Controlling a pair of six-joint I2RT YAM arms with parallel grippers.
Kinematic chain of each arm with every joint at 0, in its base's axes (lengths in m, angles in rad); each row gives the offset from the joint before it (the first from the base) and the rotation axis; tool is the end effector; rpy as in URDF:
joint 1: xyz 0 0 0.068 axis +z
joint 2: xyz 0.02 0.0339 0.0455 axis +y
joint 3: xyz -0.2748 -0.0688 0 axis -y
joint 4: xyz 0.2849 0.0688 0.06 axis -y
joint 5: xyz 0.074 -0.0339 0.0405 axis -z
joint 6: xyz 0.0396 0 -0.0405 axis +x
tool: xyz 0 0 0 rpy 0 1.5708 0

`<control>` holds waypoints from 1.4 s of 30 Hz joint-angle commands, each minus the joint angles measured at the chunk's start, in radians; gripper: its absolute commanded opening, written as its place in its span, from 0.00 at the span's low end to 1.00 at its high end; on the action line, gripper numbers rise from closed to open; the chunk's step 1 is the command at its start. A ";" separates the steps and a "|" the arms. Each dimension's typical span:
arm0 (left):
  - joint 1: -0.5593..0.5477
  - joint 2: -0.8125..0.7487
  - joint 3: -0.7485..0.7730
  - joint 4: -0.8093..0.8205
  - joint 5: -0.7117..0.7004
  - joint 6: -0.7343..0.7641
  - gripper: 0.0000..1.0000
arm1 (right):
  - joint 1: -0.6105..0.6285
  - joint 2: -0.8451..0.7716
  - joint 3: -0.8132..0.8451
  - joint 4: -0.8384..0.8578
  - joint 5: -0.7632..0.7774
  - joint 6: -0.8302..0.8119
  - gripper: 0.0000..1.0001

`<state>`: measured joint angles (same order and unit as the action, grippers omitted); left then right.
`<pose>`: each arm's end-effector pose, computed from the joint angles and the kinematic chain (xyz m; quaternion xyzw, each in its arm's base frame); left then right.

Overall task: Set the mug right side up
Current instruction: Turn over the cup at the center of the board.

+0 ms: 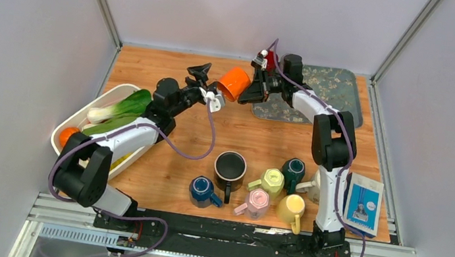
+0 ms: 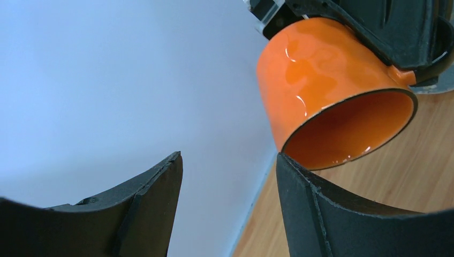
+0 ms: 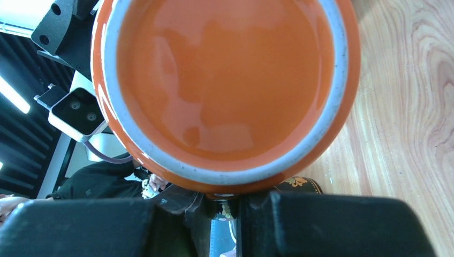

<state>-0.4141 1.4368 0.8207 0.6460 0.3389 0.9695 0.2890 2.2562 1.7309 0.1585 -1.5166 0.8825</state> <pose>0.3259 -0.1576 0.2735 0.5311 0.4515 0.0810 0.7124 0.5079 0.1923 0.2080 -0.1974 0.6861 0.6996 0.0293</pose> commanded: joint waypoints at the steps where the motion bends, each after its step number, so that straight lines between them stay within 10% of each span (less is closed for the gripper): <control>1: -0.035 0.046 0.006 0.132 0.017 0.031 0.72 | 0.009 -0.062 0.033 0.088 -0.160 0.044 0.00; 13: -0.058 0.188 0.070 0.370 -0.138 0.094 0.55 | 0.009 -0.072 0.057 0.072 -0.160 0.060 0.00; 16: -0.046 0.148 0.039 0.361 -0.132 0.051 0.63 | 0.007 -0.069 0.079 0.079 -0.160 0.062 0.00; 26: 0.089 -0.122 0.011 -0.175 0.237 -0.160 0.80 | 0.013 -0.074 0.100 0.084 -0.146 0.135 0.00; 42: 0.034 0.106 0.118 0.162 0.066 -0.158 0.68 | 0.031 -0.058 0.145 0.058 -0.157 0.134 0.00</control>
<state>-0.3740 1.5303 0.8829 0.6853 0.4381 0.8127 0.3157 2.2555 1.8191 0.1822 -1.5402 1.0016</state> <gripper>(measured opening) 0.722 0.182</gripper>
